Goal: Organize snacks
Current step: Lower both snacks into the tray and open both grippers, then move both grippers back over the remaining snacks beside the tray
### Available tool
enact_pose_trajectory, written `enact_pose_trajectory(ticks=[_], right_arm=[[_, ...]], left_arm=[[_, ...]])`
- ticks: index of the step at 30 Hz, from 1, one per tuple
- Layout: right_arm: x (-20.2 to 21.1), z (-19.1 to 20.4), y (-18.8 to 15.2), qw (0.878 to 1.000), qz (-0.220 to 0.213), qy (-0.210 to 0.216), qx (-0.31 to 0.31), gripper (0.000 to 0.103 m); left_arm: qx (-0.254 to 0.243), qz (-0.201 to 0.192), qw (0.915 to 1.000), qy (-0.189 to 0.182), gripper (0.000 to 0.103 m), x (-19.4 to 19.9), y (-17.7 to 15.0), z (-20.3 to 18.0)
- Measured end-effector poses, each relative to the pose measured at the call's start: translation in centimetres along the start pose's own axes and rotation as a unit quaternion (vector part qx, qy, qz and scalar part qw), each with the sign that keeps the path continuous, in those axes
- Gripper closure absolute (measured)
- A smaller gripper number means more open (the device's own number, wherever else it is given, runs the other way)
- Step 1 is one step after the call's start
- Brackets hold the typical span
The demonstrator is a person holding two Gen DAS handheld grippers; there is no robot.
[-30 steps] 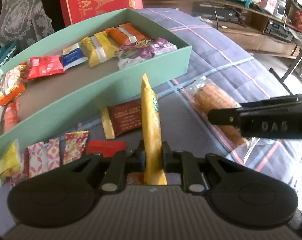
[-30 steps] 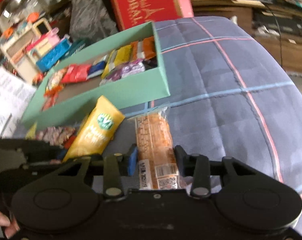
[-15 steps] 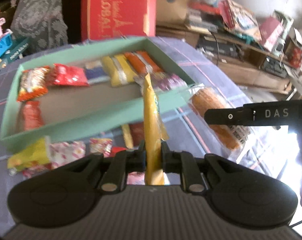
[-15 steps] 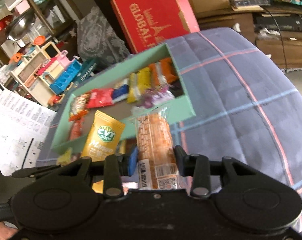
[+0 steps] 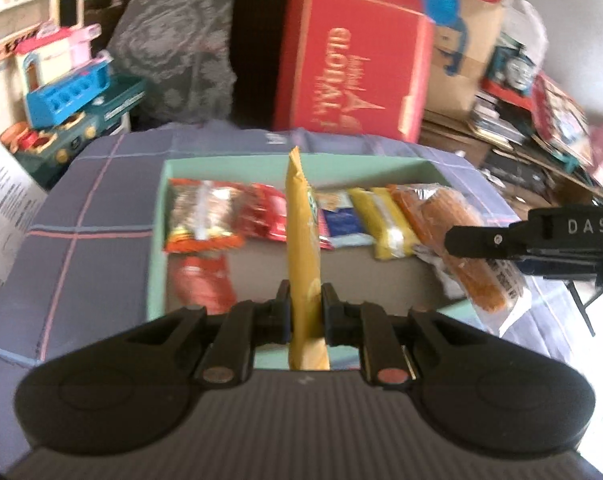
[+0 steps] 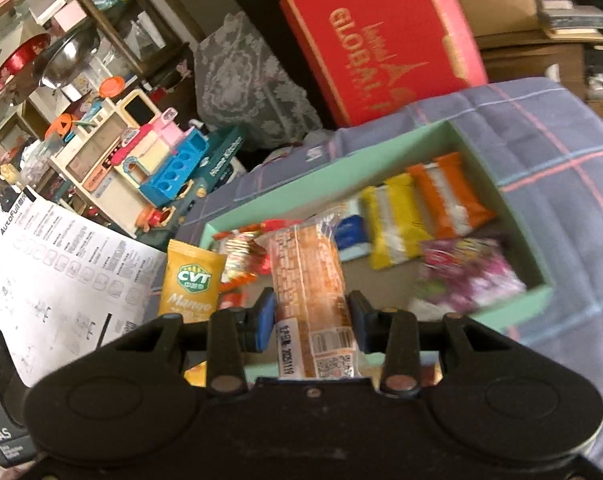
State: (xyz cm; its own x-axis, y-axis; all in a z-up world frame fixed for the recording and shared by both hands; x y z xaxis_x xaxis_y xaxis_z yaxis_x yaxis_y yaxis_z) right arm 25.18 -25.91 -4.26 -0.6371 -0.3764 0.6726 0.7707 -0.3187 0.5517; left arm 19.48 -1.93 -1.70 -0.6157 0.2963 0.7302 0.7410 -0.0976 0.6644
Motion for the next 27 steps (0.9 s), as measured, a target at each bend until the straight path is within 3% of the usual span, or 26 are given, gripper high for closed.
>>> enact_pose_trajectory(ticks=[6,13,15,16,17,18,20,27], right_arm=[[-5.1,3.1,1.4,1.000,0.023,0.004,0.016,0.065],[-9.6,4.0,1.7,0.999,0.051,0.004,0.012,0.065],[-10.5,4.0,1.5,0.998,0.060,0.004,0.012,0.056],[-10.7,3.9,1.5,0.998,0.062,0.005,0.008,0.048],[-10.7,3.8,1.5,0.998,0.061,0.007,0.005,0.029],[-10.4,3.7,1.6,0.998,0.055,0.004,0.006,0.011],[-9.7,3.6,1.8,0.999,0.038,-0.003,0.014,0.000],[-7.7,2.5,1.4,0.999,0.033,-0.018,0.019,0.000]], left_arm=[[0.024,0.021,0.9994,0.013,0.089,-3.4,1.5,2.5],[0.028,0.050,0.9980,0.029,0.088,-6.7,1.2,3.5],[0.029,0.051,0.9976,0.038,0.065,-7.0,0.9,3.5],[0.030,0.050,0.9975,0.040,0.038,-7.1,0.9,3.5],[0.028,0.045,0.9976,0.044,0.021,-6.9,0.9,3.4],[0.023,0.036,0.9978,0.050,0.016,-6.7,0.8,3.3],[0.012,0.031,0.9977,0.060,0.004,-6.5,0.8,3.0],[0.031,0.042,0.9974,0.051,0.000,-5.5,-0.4,2.4]])
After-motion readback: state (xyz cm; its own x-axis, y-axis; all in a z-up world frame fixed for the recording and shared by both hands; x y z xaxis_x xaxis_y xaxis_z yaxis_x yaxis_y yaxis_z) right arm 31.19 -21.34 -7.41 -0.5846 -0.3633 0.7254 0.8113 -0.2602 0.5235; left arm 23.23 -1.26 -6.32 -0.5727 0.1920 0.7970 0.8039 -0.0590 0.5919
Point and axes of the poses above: each gripper's, at about its wrist camera, not at the fingertips, and x roughly against the way its jaws point, z to its left, y to its top, the point moved 4 cm from there along -x, roughly the way its jaws point, and after that the axes turned 2 degrees about z, right-handed, at the moved point
